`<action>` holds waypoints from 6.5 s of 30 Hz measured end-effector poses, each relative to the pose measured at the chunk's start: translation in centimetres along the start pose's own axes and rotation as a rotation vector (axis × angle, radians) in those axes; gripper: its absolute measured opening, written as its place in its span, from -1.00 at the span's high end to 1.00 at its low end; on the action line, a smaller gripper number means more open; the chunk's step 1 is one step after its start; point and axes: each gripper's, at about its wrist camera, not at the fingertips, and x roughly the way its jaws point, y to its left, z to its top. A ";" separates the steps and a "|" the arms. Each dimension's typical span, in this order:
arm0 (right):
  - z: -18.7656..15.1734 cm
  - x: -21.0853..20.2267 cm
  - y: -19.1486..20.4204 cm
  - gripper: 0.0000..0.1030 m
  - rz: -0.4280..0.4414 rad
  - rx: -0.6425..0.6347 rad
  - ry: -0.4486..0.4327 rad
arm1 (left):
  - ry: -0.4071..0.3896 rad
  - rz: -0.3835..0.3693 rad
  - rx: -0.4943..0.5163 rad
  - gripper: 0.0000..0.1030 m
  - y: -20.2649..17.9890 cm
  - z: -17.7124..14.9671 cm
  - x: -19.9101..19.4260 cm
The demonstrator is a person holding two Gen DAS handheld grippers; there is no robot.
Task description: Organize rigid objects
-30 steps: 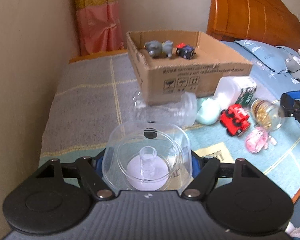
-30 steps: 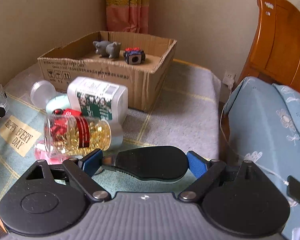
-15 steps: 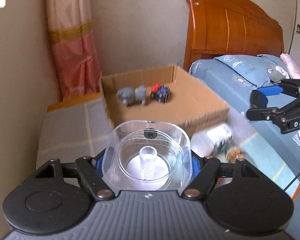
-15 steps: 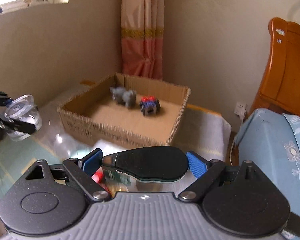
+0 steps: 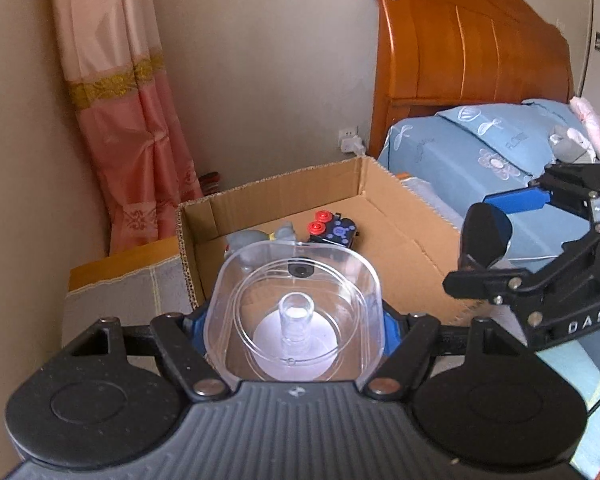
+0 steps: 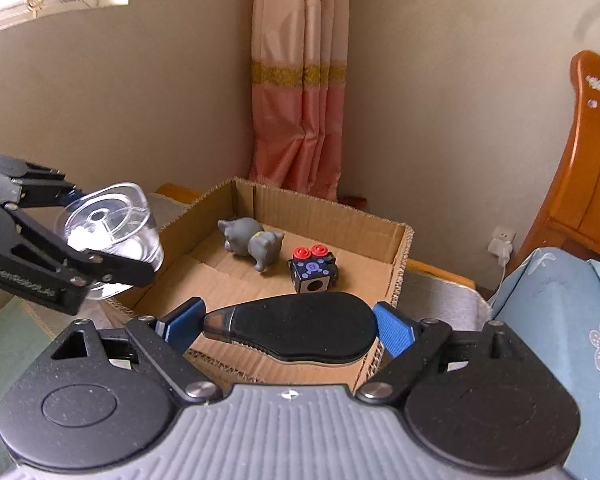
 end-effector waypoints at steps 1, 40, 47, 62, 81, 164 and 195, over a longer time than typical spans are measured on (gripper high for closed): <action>0.0 0.5 -0.1 -0.80 0.002 0.003 0.010 | 0.006 0.004 -0.003 -0.46 0.1 0.1 0.5; -7.1 -6.3 2.5 -1.00 -0.008 0.083 -0.023 | -0.065 0.121 0.021 -0.98 -1.5 -2.5 -4.7; -11.8 -7.8 3.5 -1.00 -0.060 0.225 -0.037 | -0.055 0.118 0.013 -0.98 -2.3 -6.6 -6.0; -15.1 -8.0 5.7 -1.00 -0.101 0.211 -0.007 | 0.063 0.094 -0.092 -0.98 -3.6 -15.2 -5.0; -14.2 -4.2 3.5 -1.00 -0.106 0.214 0.042 | 0.084 0.084 -0.112 -0.98 -3.7 -15.8 -4.3; -20.1 -5.5 4.0 -1.00 -0.124 0.148 0.094 | 0.101 0.186 0.005 -0.98 -4.8 -18.6 -5.0; -18.5 -5.2 2.9 -1.00 -0.025 0.076 0.081 | 0.077 0.135 -0.191 0.03 -2.9 -18.4 -4.8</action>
